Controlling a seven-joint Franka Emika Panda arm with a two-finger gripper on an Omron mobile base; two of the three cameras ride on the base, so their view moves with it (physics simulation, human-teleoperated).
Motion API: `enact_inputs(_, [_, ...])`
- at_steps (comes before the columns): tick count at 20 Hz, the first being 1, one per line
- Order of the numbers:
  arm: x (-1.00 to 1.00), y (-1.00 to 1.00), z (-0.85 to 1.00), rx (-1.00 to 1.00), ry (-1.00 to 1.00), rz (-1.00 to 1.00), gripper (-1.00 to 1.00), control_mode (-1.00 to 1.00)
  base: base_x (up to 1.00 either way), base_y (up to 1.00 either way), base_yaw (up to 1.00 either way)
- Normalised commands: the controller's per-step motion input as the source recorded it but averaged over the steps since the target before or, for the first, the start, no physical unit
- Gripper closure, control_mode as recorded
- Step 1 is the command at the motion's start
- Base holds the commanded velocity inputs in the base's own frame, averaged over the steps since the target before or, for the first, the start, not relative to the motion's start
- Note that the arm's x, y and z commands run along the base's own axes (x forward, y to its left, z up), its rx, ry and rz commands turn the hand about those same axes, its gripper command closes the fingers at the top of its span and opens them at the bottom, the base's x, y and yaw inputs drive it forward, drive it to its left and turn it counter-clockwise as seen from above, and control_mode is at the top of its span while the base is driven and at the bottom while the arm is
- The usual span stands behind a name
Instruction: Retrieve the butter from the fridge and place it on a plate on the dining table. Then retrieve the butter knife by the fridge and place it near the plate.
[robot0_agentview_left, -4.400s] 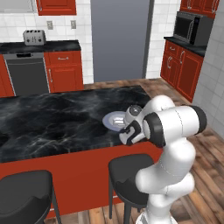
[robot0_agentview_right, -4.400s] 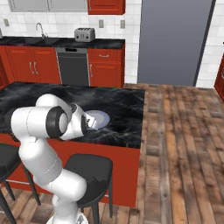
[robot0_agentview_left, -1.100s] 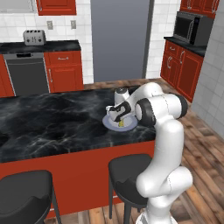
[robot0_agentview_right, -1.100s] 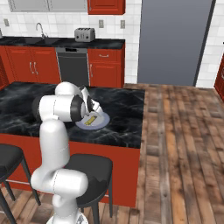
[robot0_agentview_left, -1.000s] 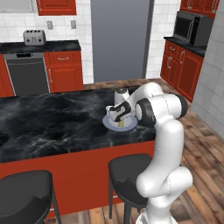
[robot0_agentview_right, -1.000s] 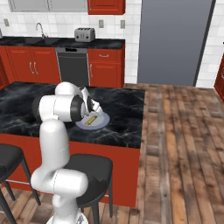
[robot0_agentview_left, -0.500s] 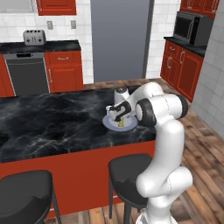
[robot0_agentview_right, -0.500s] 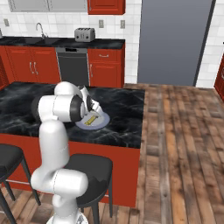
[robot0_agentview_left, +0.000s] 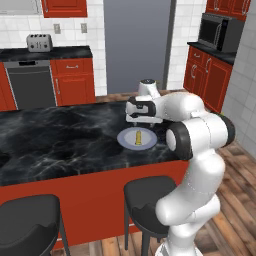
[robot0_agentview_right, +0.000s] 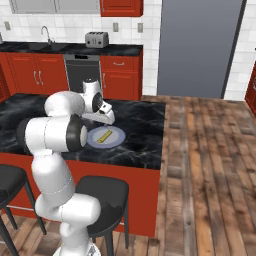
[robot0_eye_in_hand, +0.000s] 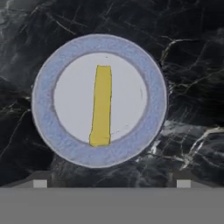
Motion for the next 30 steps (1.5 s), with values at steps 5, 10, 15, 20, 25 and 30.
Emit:
enact_inputs(5, [-1.0, 0.0, 0.97, 0.0, 0.0, 0.08, -1.0, -1.0, 0.0, 0.0, 0.0])
enact_inputs(10, [-1.0, 0.01, 0.97, 0.0, 0.04, 0.1, -1.0, -1.0, 0.0, 0.0, 0.0])
enact_inputs(15, [-1.0, 0.0, 0.83, 0.04, 0.16, 0.03, -1.0, -1.0, 0.0, 0.0, 0.0])
enact_inputs(20, [-1.0, 0.02, 0.32, -0.05, 0.05, 0.03, -1.0, -1.0, 0.0, 0.0, 0.0])
enact_inputs(25, [-1.0, 0.0, 0.0, -0.08, -0.06, 0.0, -1.0, -1.0, 0.0, 0.0, 0.0])
enact_inputs(30, [-1.0, -0.01, -0.11, -0.05, -0.25, 0.01, -1.0, -1.0, 0.0, 0.0, 0.0])
